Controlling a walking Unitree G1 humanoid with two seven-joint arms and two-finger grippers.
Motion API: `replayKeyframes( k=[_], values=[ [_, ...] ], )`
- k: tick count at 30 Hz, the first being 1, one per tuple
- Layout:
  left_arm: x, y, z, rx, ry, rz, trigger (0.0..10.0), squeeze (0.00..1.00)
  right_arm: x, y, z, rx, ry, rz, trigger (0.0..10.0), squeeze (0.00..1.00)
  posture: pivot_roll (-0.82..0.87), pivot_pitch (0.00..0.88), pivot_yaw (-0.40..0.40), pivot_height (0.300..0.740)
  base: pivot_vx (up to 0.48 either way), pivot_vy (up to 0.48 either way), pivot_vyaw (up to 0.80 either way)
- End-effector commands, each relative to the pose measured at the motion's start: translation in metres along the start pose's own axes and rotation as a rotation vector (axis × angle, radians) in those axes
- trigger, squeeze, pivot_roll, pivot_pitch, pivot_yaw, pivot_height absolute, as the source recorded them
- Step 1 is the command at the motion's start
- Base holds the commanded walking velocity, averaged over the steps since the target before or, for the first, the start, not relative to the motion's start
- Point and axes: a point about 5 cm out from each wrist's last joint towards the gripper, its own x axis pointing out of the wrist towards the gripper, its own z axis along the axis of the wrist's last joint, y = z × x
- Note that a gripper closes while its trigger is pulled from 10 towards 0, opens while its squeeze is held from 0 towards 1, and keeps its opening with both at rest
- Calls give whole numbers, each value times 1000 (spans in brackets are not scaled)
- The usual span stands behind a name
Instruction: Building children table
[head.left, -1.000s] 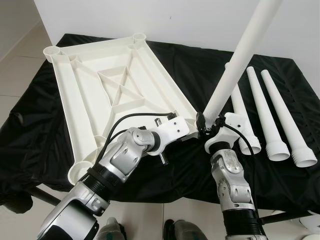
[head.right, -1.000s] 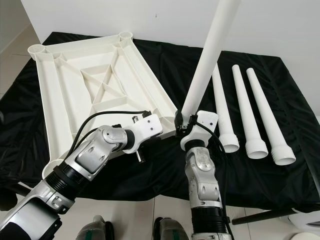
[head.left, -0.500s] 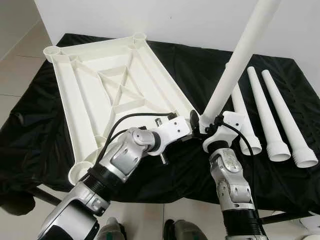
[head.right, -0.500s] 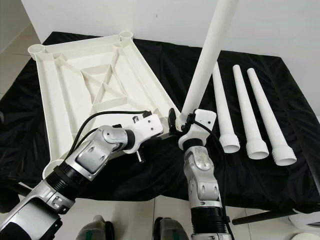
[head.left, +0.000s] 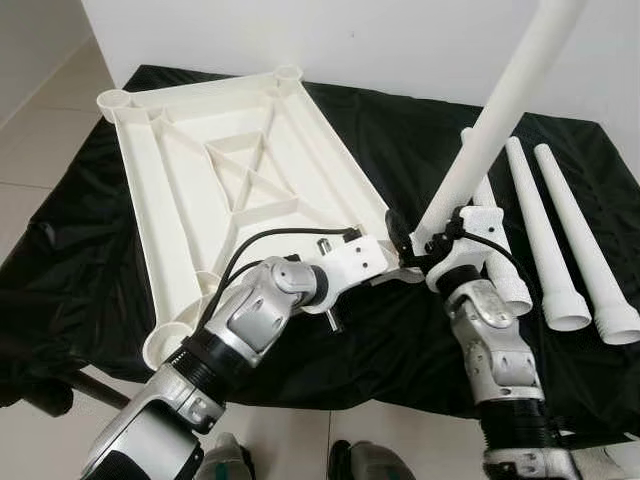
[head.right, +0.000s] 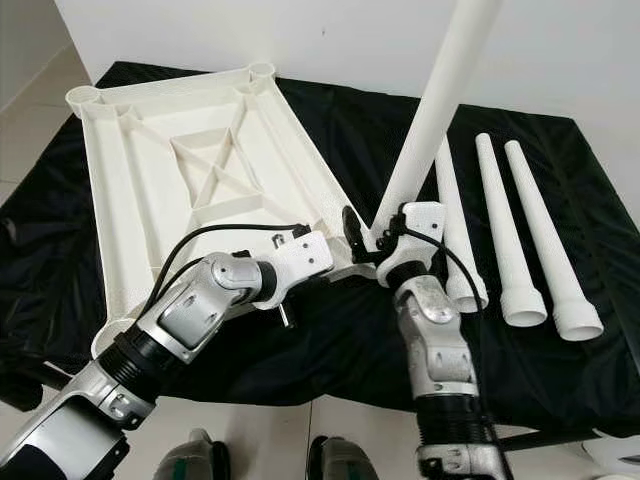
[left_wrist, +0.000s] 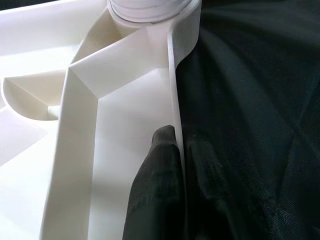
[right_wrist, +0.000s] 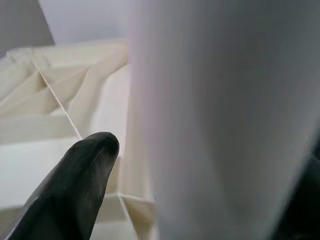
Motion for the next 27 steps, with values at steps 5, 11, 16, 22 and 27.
replayKeyframes(
  k=[5,11,16,22,27],
  values=[
    [4,-3,-8,17,40,15,10000,0,-5,-12,-10,-35,71,171,10000,0,-41,25,-54,740,0,0,0],
    [4,-4,-7,20,39,13,10000,0,-8,-31,-11,-39,102,237,10000,0,-41,18,-53,740,0,0,0],
    [4,-4,-7,23,39,12,10000,0,-8,-41,-10,-43,108,260,10000,0,-41,11,-48,740,0,0,0],
    [5,-4,-7,29,39,7,10000,0,-1,-50,-6,-63,103,280,10000,0,-41,8,-42,740,0,0,0],
    [5,-4,-7,31,39,5,10000,0,2,-51,-7,-73,102,297,3294,0,-35,8,-45,740,0,0,0]
  ],
)
